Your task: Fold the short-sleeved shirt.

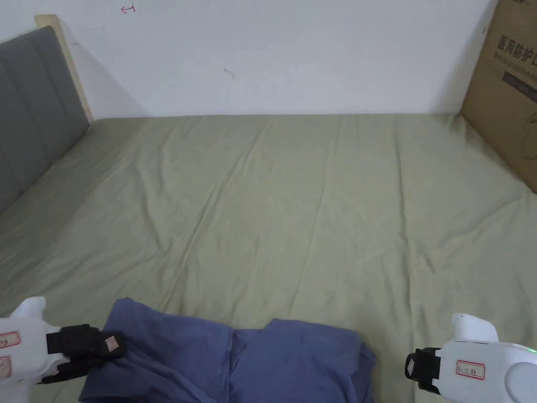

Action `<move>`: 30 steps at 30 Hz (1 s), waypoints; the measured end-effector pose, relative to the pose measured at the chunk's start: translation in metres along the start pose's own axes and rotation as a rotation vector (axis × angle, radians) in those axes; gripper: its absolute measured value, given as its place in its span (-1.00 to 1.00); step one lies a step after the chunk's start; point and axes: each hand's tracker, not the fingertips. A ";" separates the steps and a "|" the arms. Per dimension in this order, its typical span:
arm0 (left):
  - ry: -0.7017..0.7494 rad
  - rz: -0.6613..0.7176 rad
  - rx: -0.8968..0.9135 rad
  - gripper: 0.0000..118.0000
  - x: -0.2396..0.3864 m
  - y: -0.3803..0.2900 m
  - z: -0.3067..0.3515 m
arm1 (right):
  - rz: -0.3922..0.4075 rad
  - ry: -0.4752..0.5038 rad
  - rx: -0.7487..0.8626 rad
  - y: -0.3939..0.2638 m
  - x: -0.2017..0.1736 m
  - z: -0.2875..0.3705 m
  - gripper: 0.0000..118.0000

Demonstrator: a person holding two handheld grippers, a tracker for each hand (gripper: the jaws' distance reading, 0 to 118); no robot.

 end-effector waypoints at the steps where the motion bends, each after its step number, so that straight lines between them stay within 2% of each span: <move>1: -0.023 -0.018 0.010 -0.85 0.016 0.000 0.000 | -0.001 -0.001 0.005 0.000 0.002 0.002 -1.00; 7: -0.150 -0.216 -0.012 -0.85 0.119 -0.009 -0.026 | -0.037 -0.006 0.037 0.001 0.021 0.014 -1.00; 12: -0.226 -0.292 -0.185 -0.85 0.175 -0.042 -0.101 | -0.079 -0.021 0.046 -0.003 0.044 0.021 -1.00; 15: -0.199 -0.345 -0.322 -0.83 0.190 -0.067 -0.160 | -0.112 -0.039 0.048 -0.007 0.061 0.024 -1.00; 16: -0.192 -0.363 -0.371 -0.70 0.194 -0.076 -0.177 | -0.127 -0.045 0.045 -0.009 0.065 0.024 -1.00; 17: -0.183 -0.357 -0.416 -0.20 0.196 -0.085 -0.192 | -0.142 -0.049 0.039 -0.009 0.070 0.023 -1.00; 18: -0.185 -0.346 -0.461 0.40 0.200 -0.096 -0.202 | -0.145 -0.049 0.035 -0.010 0.075 0.024 -1.00; 19: -0.176 -0.336 -0.486 0.81 0.200 -0.102 -0.210 | -0.147 -0.053 0.034 -0.011 0.078 0.025 -1.00; 20: -0.177 -0.324 -0.458 0.96 0.199 -0.104 -0.212 | -0.149 -0.059 0.035 -0.012 0.081 0.027 -1.00; 22: -0.200 -0.297 -0.427 0.82 0.196 -0.095 -0.200 | -0.153 -0.062 0.039 -0.012 0.086 0.030 -1.00; 24: -0.212 -0.248 -0.390 0.57 0.188 -0.083 -0.188 | -0.166 -0.060 0.048 -0.012 0.090 0.033 -1.00; 25: -0.198 -0.234 -0.354 0.30 0.183 -0.075 -0.180 | -0.172 -0.058 0.051 -0.012 0.091 0.033 -1.00; 26: -0.178 -0.225 -0.302 -0.26 0.177 -0.066 -0.170 | -0.175 -0.055 0.055 -0.012 0.092 0.033 -1.00; 27: -0.142 -0.232 -0.262 -0.75 0.172 -0.059 -0.165 | -0.178 -0.055 0.060 -0.012 0.091 0.033 -1.00; 28: -0.091 -0.243 -0.237 -0.97 0.167 -0.055 -0.164 | -0.179 -0.053 0.062 -0.012 0.090 0.032 -1.00; 30: 0.014 -0.242 -0.203 -0.97 0.156 -0.051 -0.168 | -0.172 -0.046 0.063 -0.012 0.087 0.029 -1.00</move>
